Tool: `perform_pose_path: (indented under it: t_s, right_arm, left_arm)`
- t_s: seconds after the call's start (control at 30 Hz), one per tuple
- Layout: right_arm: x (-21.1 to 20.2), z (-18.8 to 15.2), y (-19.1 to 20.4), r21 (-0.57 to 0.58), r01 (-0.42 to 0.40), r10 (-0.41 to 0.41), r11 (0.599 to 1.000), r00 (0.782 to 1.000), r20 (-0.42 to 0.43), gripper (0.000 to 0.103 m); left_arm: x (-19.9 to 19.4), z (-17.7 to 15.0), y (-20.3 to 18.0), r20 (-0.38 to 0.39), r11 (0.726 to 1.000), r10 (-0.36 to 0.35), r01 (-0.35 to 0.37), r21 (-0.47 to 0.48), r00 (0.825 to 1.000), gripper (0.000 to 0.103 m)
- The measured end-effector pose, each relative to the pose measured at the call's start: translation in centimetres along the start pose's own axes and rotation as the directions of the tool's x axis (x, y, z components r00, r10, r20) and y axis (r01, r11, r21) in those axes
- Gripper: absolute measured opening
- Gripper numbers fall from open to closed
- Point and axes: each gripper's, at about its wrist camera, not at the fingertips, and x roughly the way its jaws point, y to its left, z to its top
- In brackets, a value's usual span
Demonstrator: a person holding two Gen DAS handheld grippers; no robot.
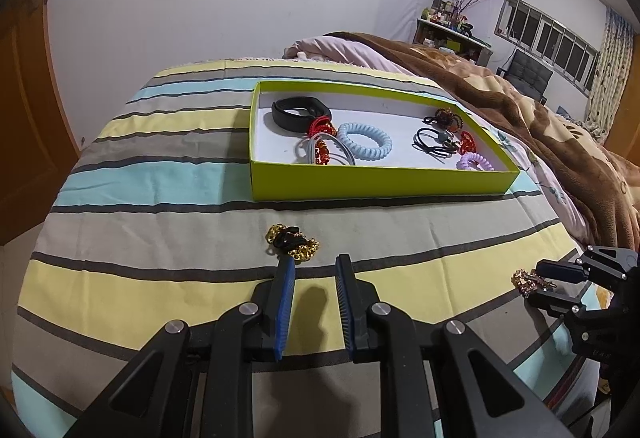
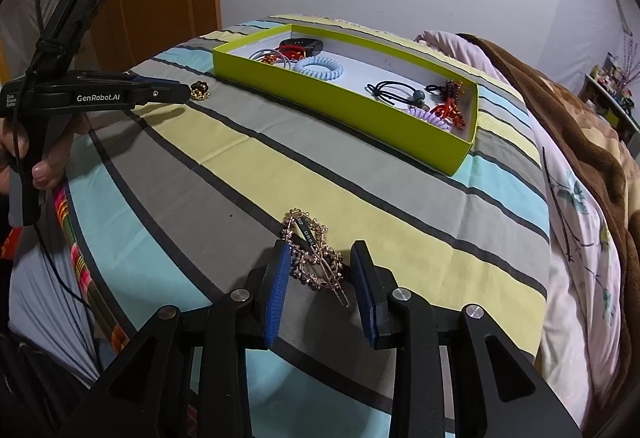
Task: Organize jewelry
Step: 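Grasp the rose-gold chain pendant with the right tool while the left tool grasps the gold-black charm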
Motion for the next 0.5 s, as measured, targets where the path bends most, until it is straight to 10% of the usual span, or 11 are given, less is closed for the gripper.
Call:
perform_pose_path:
  t_s: [0.5]
  right_arm:
    - [0.0, -0.3, 0.5, 0.140, 0.020, -0.023, 0.990, 0.999, 0.024, 0.026]
  left_arm:
    - [1.4, 0.9, 0.6, -0.025, 0.999, 0.012, -0.013, -0.036, 1.000, 0.020]
